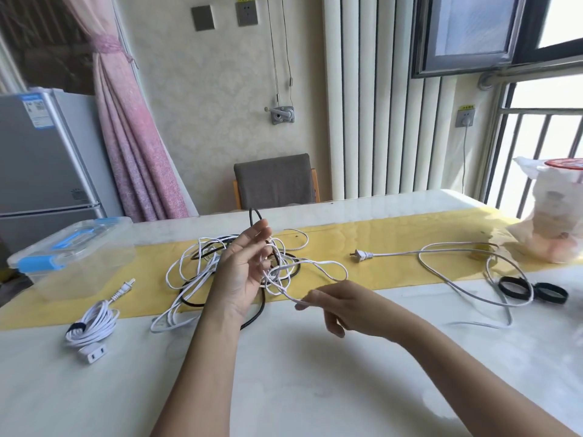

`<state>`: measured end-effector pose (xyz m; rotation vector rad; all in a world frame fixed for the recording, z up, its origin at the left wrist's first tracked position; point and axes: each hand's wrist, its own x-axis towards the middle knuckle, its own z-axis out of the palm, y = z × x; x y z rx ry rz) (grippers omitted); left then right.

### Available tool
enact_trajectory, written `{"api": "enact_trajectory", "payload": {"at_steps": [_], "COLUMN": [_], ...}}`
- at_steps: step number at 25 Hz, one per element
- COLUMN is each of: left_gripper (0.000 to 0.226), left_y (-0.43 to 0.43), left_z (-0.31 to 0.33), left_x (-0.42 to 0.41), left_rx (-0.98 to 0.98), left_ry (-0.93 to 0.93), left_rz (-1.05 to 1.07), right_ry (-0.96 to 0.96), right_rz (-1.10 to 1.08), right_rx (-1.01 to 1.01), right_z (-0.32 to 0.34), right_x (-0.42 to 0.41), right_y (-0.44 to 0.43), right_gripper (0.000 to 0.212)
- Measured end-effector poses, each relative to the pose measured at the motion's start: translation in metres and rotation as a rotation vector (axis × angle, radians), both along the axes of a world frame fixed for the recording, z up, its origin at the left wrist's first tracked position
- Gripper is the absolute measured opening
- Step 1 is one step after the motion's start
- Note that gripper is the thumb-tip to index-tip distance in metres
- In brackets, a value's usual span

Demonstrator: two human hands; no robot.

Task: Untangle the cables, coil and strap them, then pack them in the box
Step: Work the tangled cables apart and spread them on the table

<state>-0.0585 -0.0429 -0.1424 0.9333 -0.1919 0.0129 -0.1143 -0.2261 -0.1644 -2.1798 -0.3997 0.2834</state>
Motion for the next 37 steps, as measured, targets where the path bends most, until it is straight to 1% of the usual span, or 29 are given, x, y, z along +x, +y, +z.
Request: {"api": "enact_trajectory", "payload": {"at_steps": [1,2,4,5,6,7,8,9,11,13,14,15,16,17,18,19,20,21,22,24,25,26,27,30,32,34,35,36,37], "left_gripper": [0.035,0.037,0.038,0.039,0.037,0.034,0.032,0.030,0.029,0.037,0.040,0.036,0.028,0.018,0.005,0.010,0.021,0.029,0.034,0.036,0.035,0.033,0.031,0.026,0.027,0.026,0.026,0.026,0.027], "left_y": [-0.001,-0.002,-0.006,-0.007,-0.007,-0.006,-0.005,-0.003,0.002,0.004,0.005,0.005,0.005,0.004,0.003,0.001,0.000,-0.002,-0.004,-0.005,-0.005,-0.005,-0.006,-0.011,-0.012,-0.005,0.000,0.004,0.007], "left_z": [0.000,0.000,-0.001,-0.002,-0.003,-0.004,-0.005,-0.006,-0.007,-0.005,-0.005,-0.007,-0.008,-0.011,-0.014,-0.017,-0.019,-0.019,-0.019,-0.017,-0.016,-0.015,-0.015,-0.014,-0.015,-0.013,-0.013,-0.012,-0.011], "left_x": [-0.001,-0.003,-0.006,-0.008,-0.008,-0.008,-0.009,-0.009,-0.009,-0.007,-0.005,-0.002,-0.001,0.000,0.001,0.002,0.004,0.005,0.005,0.006,0.006,0.006,0.006,0.003,0.004,0.008,0.010,0.012,0.013], "left_rx": [0.017,0.019,0.020,0.012,-0.006,-0.031,-0.053,-0.065,-0.065,-0.026,0.053,0.186,0.370,0.557,0.677,0.735,0.743,0.709,0.656,0.504,0.422,0.361,0.322,0.234,0.143,0.063,0.046,0.044,0.049], "left_ry": [0.000,0.002,-0.001,-0.014,-0.043,-0.083,-0.118,-0.137,-0.137,-0.081,-0.053,-0.035,-0.025,-0.020,-0.012,-0.009,-0.003,-0.002,-0.003,0.023,0.048,0.062,0.067,0.064,0.061,0.070,0.076,0.081,0.086], "left_rz": [-0.030,-0.088,-0.251,-0.337,-0.422,-0.504,-0.570,-0.604,-0.576,-0.458,-0.375,-0.286,-0.205,-0.144,-0.115,-0.104,-0.099,-0.104,-0.112,-0.121,-0.118,-0.118,-0.125,-0.147,-0.133,-0.088,-0.063,-0.037,-0.014], "right_ry": [-0.036,-0.122,-0.363,-0.426,-0.423,-0.373,-0.322,-0.289,-0.363,-0.477,-0.487,-0.454,-0.359,-0.234,-0.093,0.041,0.147,0.215,0.238,0.181,0.139,0.109,0.090,0.157,0.282,0.327,0.297,0.215,0.081], "right_rz": [-0.047,-0.117,-0.282,-0.290,-0.235,-0.142,-0.067,-0.016,-0.098,-0.323,-0.405,-0.453,-0.468,-0.466,-0.452,-0.437,-0.417,-0.396,-0.369,-0.297,-0.251,-0.207,-0.182,-0.133,0.025,0.143,0.118,0.030,-0.120], "right_rx": [-0.063,-0.097,0.017,0.084,0.104,0.101,0.065,0.045,0.033,0.065,0.099,0.145,0.231,0.325,0.422,0.520,0.601,0.622,0.563,0.285,0.150,0.066,0.046,0.190,0.243,0.236,0.247,0.259,0.267], "right_z": [0.002,0.003,0.009,0.015,0.020,0.024,0.024,0.025,0.027,0.032,0.034,0.036,0.035,0.035,0.033,0.033,0.033,0.033,0.034,0.037,0.040,0.041,0.041,0.036,0.027,0.024,0.026,0.029,0.034], "right_x": [-0.001,-0.001,0.004,0.008,0.013,0.017,0.021,0.024,0.035,0.048,0.054,0.059,0.063,0.064,0.065,0.064,0.062,0.060,0.060,0.063,0.064,0.067,0.069,0.072,0.068,0.061,0.060,0.060,0.061], "right_y": [-0.008,-0.015,-0.019,-0.016,-0.012,-0.004,0.006,0.016,0.025,0.023,0.017,0.011,0.004,-0.001,-0.006,-0.009,-0.013,-0.016,-0.021,-0.034,-0.040,-0.045,-0.047,-0.039,-0.032,-0.034,-0.039,-0.048,-0.058], "right_gripper": [0.026,0.021,0.005,0.007,0.017,0.022,0.017,0.005,0.018,0.017,0.015,0.014,0.013,0.013,0.015,0.018,0.022,0.028,0.037,0.054,0.059,0.061,0.063,0.067,0.060,0.041,0.031,0.024,0.021]}}
